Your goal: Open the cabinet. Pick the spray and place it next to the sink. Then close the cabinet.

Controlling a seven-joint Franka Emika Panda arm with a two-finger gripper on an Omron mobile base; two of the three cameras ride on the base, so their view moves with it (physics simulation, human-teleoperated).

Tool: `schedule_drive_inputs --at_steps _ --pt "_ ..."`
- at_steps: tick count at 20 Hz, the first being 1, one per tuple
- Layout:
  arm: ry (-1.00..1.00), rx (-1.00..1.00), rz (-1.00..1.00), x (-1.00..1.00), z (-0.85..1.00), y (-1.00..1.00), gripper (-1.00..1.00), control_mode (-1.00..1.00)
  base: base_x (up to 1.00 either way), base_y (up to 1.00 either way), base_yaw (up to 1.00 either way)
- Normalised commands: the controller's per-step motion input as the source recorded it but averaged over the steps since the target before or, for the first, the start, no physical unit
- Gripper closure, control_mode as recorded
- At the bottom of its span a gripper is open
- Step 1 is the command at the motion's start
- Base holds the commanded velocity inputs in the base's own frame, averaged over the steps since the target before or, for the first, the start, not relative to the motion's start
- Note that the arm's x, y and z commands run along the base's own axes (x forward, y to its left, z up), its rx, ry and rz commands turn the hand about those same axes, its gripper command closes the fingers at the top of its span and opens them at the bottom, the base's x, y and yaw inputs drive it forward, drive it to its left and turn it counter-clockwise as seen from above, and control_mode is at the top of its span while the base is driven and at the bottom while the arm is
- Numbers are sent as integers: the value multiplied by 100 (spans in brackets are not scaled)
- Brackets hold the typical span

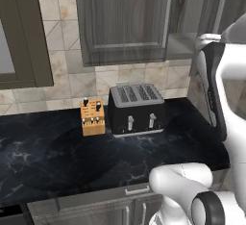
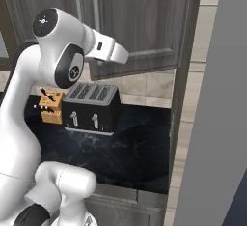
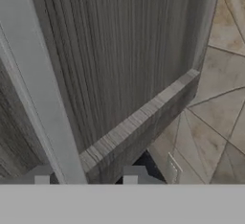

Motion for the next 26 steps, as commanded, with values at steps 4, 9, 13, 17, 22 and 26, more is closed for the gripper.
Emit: schedule_drive_inputs --at_steps 4,9,13,17,22,26 --pt "0 0 0 -50 0 -62 100 -100 0 0 0" --pt "0 0 -2 -31 0 -43 100 -100 0 0 0" --pt "0 4 -1 0 0 0 -100 -100 0 0 0" --pt "-1 0 0 -6 0 9 -100 -100 0 0 0" --pt "-12 0 3 -45 0 49 -100 -100 0 0 0" --pt "-8 0 3 -56 5 61 -100 -100 0 0 0"
